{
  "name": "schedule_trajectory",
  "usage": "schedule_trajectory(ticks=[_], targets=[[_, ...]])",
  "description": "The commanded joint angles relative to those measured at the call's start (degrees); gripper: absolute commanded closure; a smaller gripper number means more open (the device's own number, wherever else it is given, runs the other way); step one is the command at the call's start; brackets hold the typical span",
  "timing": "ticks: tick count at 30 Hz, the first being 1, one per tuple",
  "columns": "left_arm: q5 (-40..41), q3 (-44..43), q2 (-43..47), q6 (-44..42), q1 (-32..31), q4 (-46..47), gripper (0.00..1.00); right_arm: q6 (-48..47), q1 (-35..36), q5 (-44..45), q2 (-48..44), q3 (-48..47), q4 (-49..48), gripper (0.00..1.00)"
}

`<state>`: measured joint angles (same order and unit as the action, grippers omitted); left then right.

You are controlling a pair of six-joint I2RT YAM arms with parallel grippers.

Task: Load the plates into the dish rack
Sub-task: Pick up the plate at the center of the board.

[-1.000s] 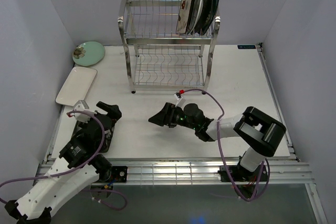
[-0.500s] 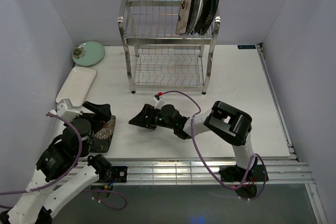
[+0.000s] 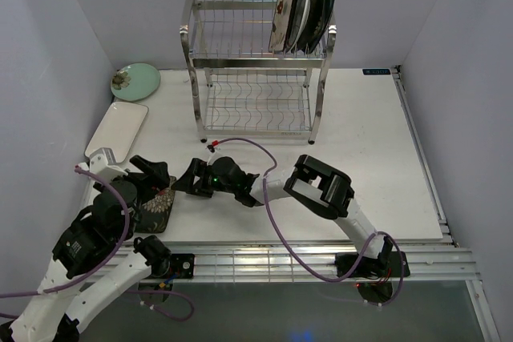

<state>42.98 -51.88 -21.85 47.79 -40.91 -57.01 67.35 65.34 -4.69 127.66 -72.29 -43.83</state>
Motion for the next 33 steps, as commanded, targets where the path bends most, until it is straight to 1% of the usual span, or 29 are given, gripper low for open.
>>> schedule_trajectory(ticks=[1, 8, 16, 17, 18, 20, 21, 25, 26, 30, 31, 32, 33], targets=[[-0.53, -0.77, 1.54, -2.09, -0.23, -0.03, 0.02, 0.94, 0.40, 0.38, 3.38, -4.87, 3.84, 0.19], [-1.58, 0.72, 3.13, -2.53, -0.23, 1.38, 0.02, 1.29, 1.37, 0.38, 8.13, -11.81, 7.62, 0.22], [-1.59, 1.43, 2.51, -2.44, -0.14, 1.91, 0.02, 0.06, 1.37, -1.02, 9.80, -15.42, 10.78, 0.23], [-1.59, 1.52, 2.60, -2.35, -0.14, 1.91, 0.02, 0.15, 1.28, -1.55, 10.24, -16.21, 11.31, 0.25], [-1.50, 1.52, 2.95, -2.35, -0.14, 1.91, 0.02, 0.06, 1.28, -2.16, 10.68, -17.61, 11.75, 0.30], [-1.41, 1.69, 3.30, -2.26, -0.14, 1.91, 0.02, 0.15, 1.19, -3.04, 11.74, -18.50, 12.19, 0.34], [-1.32, 1.69, 3.56, -2.26, -0.14, 1.82, 0.02, 0.15, 1.19, -3.31, 12.09, -18.85, 12.19, 0.38], [-0.88, 1.69, 3.92, -2.26, -0.14, 1.82, 0.02, 0.59, 1.19, -4.01, 12.62, -19.55, 12.55, 0.41], [-0.88, 1.78, 3.92, -2.35, -0.14, 1.82, 0.02, 1.11, 1.10, -4.36, 12.88, -19.64, 12.46, 0.46], [-0.88, 1.69, 3.83, -2.26, -0.05, 1.82, 0.02, 1.82, 0.93, -5.33, 13.67, -19.73, 11.32, 0.53], [-0.88, 1.78, 3.83, -2.18, -0.05, 1.82, 0.02, 1.82, 0.93, -5.51, 13.76, -19.90, 11.23, 0.57], [-0.88, 1.78, 3.92, -2.26, -0.05, 1.82, 0.02, 1.90, 0.84, -5.59, 13.93, -20.08, 11.23, 0.63], [-0.88, 1.69, 3.92, -2.18, -0.05, 1.82, 0.02, 2.08, 0.84, -5.86, 14.11, -20.17, 11.23, 0.67]])
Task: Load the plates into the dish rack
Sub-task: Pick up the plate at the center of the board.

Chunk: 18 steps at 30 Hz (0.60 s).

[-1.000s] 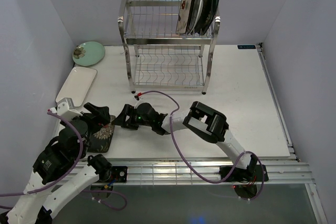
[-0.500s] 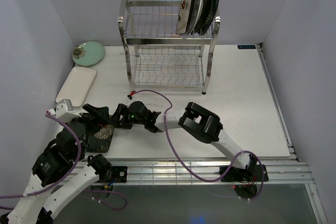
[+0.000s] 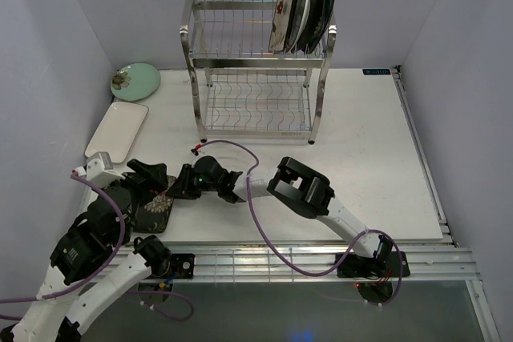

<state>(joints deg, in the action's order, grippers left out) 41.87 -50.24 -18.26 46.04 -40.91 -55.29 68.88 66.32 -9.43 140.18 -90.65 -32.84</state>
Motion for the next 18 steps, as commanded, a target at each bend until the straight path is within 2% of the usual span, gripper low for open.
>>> schedule_trajectory(ticks=[1, 2, 4, 18], targets=[[0.23, 0.14, 0.33, -0.43, -0.05, 0.09, 0.02, 0.46, -0.23, -1.29, 1.68, -1.90, 0.06, 0.70], [0.23, 0.14, 0.33, -0.43, -0.05, 0.09, 0.02, 0.64, -0.23, -1.38, 1.76, -1.64, -0.38, 0.84], [0.23, 0.14, 0.42, -0.43, -0.05, 0.00, 0.02, 0.64, -0.23, -0.68, 0.89, -0.32, -1.69, 0.92], [-1.17, 0.32, -1.24, -1.22, -0.05, 0.97, 0.02, 1.52, -0.93, 9.07, -13.96, 22.00, -12.42, 0.92]])
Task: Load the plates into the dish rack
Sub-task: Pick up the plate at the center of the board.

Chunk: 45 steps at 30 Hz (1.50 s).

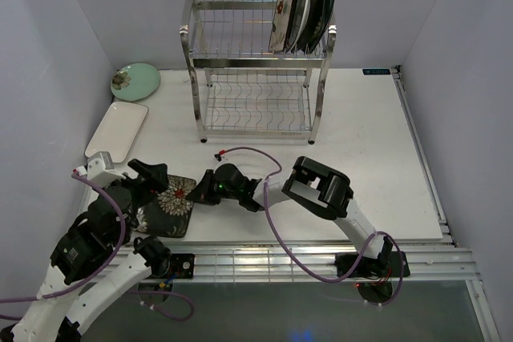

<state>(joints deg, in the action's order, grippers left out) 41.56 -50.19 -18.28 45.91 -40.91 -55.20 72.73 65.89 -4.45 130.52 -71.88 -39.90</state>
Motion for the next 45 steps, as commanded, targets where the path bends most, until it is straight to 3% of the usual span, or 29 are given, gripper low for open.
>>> schedule_trajectory(ticks=[1, 11, 21, 35, 45], targets=[[-0.95, 0.27, -1.58, -1.17, -0.05, 0.97, 0.02, -2.42, -0.50, 4.10, -5.00, 5.41, -6.15, 0.92], [-3.41, -0.69, -3.69, -1.61, -0.05, 1.76, 0.02, -4.96, -2.60, 9.28, -14.14, 17.80, -8.52, 0.92], [-6.41, -0.52, -4.48, -1.87, -0.05, 5.27, 0.02, -12.77, -4.72, 20.78, -29.51, 29.77, -5.11, 0.92], [-5.44, 0.01, -4.84, -6.27, -0.05, 7.82, 0.02, -24.91, -4.72, 34.68, -48.06, 34.34, 7.37, 0.92], [-5.70, 0.98, -3.16, -6.71, -0.05, 8.18, 0.02, -32.90, -4.63, 40.21, -55.63, 33.38, 13.08, 0.92]])
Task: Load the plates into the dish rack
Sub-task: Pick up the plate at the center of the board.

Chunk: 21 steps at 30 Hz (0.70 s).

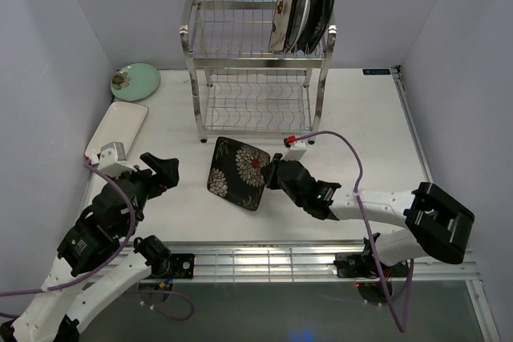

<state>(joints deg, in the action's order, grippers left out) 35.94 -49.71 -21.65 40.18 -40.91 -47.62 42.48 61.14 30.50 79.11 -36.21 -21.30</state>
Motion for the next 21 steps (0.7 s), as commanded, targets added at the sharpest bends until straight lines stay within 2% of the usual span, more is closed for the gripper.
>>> schedule_trajectory(ticks=[1, 11, 21], targets=[[-0.08, 0.58, 0.20, -1.07, -0.05, 0.59, 0.02, -3.10, 0.20, 5.79, -4.75, -2.46, -4.99, 0.92], [0.36, 0.76, 0.29, -1.25, -0.05, 0.51, 0.02, -11.36, 1.26, 9.93, -13.36, -5.36, 1.34, 0.92], [0.44, 0.85, 0.38, -1.16, 0.04, 0.51, 0.02, -17.42, 2.05, 14.14, -18.20, -10.10, 6.09, 0.92]])
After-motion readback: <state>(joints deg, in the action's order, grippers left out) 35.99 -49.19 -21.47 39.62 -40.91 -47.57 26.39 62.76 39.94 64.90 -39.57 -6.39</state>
